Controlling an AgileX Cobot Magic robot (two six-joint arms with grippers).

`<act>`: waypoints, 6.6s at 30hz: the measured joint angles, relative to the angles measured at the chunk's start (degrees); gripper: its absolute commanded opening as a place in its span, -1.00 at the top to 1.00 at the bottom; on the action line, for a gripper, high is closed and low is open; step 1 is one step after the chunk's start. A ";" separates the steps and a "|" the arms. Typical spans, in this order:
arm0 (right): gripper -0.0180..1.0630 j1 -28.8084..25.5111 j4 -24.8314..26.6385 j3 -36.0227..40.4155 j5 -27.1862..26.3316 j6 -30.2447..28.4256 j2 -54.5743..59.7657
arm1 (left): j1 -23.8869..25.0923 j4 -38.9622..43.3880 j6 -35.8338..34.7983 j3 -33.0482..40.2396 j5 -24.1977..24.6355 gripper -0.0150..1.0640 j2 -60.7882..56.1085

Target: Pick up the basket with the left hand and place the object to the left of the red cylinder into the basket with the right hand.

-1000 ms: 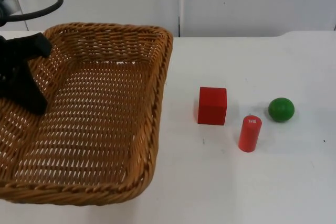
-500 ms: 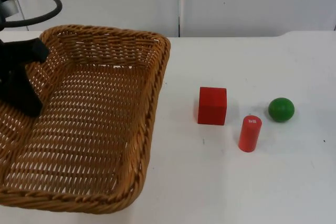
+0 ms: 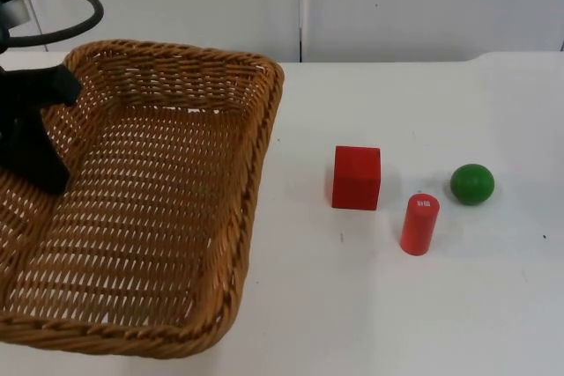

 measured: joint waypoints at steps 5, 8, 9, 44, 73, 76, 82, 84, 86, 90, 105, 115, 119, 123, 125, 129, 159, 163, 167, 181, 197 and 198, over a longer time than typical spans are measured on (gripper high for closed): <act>-0.99 0.00 3.45 -3.68 0.00 -5.25 6.60 | 0.00 0.00 0.00 0.00 -0.37 0.98 0.00; -0.99 0.00 6.81 -4.95 0.00 -10.32 9.74 | 0.00 0.00 0.00 0.00 -0.64 0.98 0.00; -0.99 0.00 9.15 -5.44 0.00 -13.33 11.40 | 0.00 0.00 0.00 0.00 -0.89 0.98 0.00; -0.98 16.60 23.01 -32.38 -3.56 -42.74 61.22 | 0.00 -0.66 -0.56 0.00 -4.04 0.98 0.00; -0.98 24.58 23.01 -36.31 -4.41 -56.03 76.19 | 0.00 -0.66 -1.07 0.00 -3.60 0.98 0.00; -0.98 24.58 22.93 -36.31 -4.51 -56.03 77.29 | 0.00 -0.66 -1.07 0.00 -3.60 0.98 0.00; -0.90 24.58 22.93 -36.31 -5.06 -56.16 77.58 | 0.00 -0.66 -1.07 0.00 -3.60 0.98 0.00; -0.86 24.58 22.93 -36.31 -5.29 -56.26 77.58 | 0.00 -0.66 -1.07 0.00 -3.60 0.98 0.00; -0.68 24.58 22.93 -36.31 -5.29 -56.26 77.58 | 0.00 -0.66 -1.07 0.00 -3.60 0.98 0.00; -0.41 24.58 22.73 -36.31 -5.40 -56.39 77.58 | 0.00 -0.66 -1.07 0.00 -3.60 0.98 0.00; 0.89 24.58 20.23 -36.31 -4.95 -56.39 77.10 | 0.00 -0.66 -1.07 0.00 -4.42 0.98 0.00; 0.97 24.58 19.98 -36.31 2.01 -54.21 67.55 | 0.00 -0.66 -1.07 0.00 -4.52 0.98 0.00; 0.97 24.58 19.98 -36.31 3.90 -53.60 62.83 | 0.00 -0.66 -1.07 0.00 -4.52 0.98 0.00; 0.97 24.58 19.90 -36.31 4.57 -51.22 56.39 | 0.00 -0.66 -1.07 0.00 -4.52 0.98 0.00; 0.97 24.58 19.90 -36.31 5.12 -50.34 53.87 | 0.00 -0.66 -1.07 0.00 -4.52 0.98 0.00; 0.97 24.58 19.90 -36.31 6.72 -48.20 49.83 | 0.00 -0.66 -1.07 0.00 -4.52 0.98 0.00; 0.97 26.80 17.74 -36.31 14.31 -41.57 45.46 | 0.00 -0.87 -1.07 0.00 -3.64 0.98 0.00; 0.97 31.32 14.87 -36.31 11.76 -38.94 45.46 | 0.00 -0.87 -1.07 0.00 -3.53 0.98 0.00; 0.97 35.07 13.57 -36.31 8.07 -35.86 45.58 | 0.00 -0.87 -1.07 0.00 -3.53 0.98 0.00; 0.97 43.56 12.91 -42.93 6.01 -29.40 55.59 | 0.00 -0.87 -1.07 0.00 -3.45 0.98 0.00; 0.96 44.57 13.73 -45.37 4.20 -28.09 63.11 | 0.00 -1.00 -1.07 0.00 -3.41 0.98 0.00; 0.96 44.57 13.92 -45.37 3.79 -28.09 63.15 | 0.00 -1.00 -1.07 0.00 -3.41 0.98 0.00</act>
